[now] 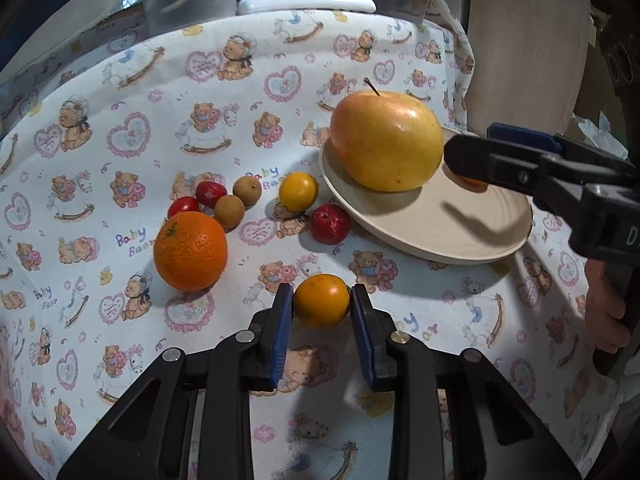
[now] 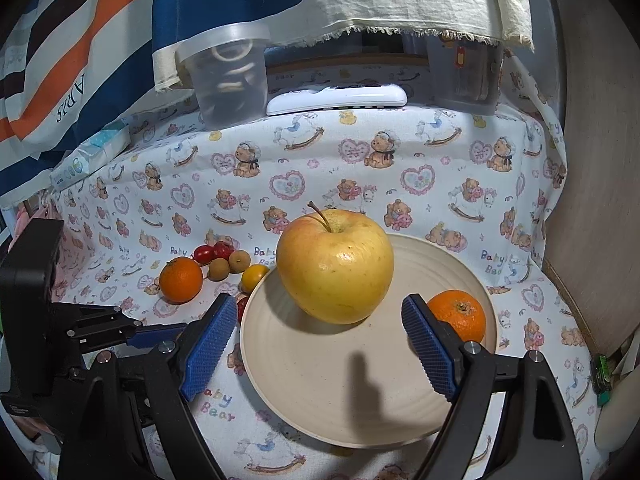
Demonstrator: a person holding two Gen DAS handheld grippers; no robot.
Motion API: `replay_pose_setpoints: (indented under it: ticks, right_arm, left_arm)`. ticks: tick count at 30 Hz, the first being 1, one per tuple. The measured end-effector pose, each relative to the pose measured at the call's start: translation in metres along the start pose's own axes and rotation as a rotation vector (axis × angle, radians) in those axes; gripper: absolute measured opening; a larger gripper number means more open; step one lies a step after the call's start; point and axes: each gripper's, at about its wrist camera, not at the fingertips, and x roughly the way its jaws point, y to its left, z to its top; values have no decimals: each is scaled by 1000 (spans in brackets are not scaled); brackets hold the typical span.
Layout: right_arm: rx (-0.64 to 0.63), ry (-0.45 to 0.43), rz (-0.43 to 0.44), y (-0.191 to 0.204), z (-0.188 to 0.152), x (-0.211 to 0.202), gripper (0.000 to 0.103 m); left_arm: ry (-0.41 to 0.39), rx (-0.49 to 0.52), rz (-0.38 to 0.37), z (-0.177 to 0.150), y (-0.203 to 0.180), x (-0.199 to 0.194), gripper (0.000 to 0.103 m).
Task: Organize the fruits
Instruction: 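Move the left tool to the small orange fruit and grasp it, then lift the small orange fruit with the left tool while the right tool approaches the small yellow fruit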
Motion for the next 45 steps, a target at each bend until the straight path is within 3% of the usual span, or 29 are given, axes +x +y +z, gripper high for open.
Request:
replay_pose_setpoints:
  ticks: [7, 13, 18, 24, 27, 30, 34, 40, 45]
  right_arm:
    - [2, -5, 0, -1, 0, -1, 86]
    - [2, -10, 1, 0, 0, -2, 86]
    - [3, -18, -2, 0, 0, -4, 86]
    - [-8, -30, 29, 2, 2, -10, 86]
    - [-19, -40, 14, 2, 7, -15, 86]
    - [21, -49, 62, -3, 16, -27, 86]
    - [-14, -15, 59, 13, 28, -29, 85]
    - [-105, 58, 116, 56, 36, -13, 72]
    - [-158, 162, 88, 87, 46, 24, 55]
  left_arm:
    - [-79, -28, 30, -2, 6, -16, 28]
    - [-160, -37, 99, -4, 11, -32, 28]
    - [-167, -99, 92, 0, 27, -38, 28]
    - [-205, -148, 148, 3, 46, -53, 28]
    - [-192, -174, 164, 4, 56, -57, 28]
    - [-181, -197, 181, 3, 65, -56, 28]
    - [-178, -238, 186, 2, 80, -57, 28]
    - [-203, -300, 184, 2, 99, -71, 28]
    - [-233, -303, 218, 4, 104, -81, 28]
